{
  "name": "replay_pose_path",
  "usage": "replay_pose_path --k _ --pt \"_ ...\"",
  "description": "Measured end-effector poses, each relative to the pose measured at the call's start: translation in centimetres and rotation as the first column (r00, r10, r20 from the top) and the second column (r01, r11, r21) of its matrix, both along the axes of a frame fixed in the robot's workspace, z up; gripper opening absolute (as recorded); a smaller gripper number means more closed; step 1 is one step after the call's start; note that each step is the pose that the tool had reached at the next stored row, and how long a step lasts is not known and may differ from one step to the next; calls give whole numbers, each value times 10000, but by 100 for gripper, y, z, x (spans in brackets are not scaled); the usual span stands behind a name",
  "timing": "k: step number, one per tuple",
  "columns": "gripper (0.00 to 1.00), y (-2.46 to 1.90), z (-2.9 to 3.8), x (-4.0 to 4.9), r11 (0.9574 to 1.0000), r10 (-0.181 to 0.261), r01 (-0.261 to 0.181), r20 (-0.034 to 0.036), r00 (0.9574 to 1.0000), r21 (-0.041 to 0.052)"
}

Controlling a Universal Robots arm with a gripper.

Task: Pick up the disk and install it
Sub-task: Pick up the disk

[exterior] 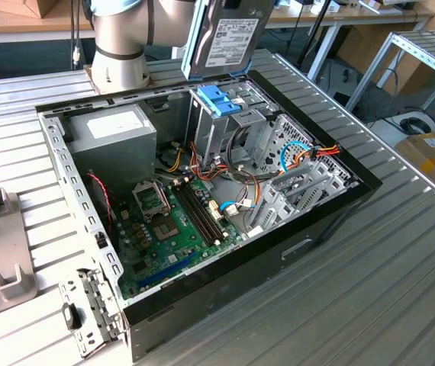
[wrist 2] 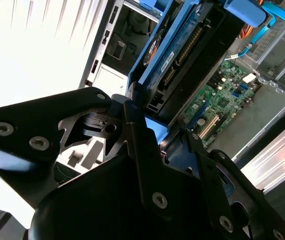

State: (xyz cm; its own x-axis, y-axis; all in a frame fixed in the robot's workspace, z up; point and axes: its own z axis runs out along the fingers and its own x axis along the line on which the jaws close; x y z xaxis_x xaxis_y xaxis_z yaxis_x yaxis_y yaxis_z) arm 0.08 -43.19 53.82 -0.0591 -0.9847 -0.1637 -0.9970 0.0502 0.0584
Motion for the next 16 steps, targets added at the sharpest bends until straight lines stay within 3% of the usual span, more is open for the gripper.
replay_pose_path --k 16 --pt "37 -105 -9 0 10000 0 0 0 10000 0"
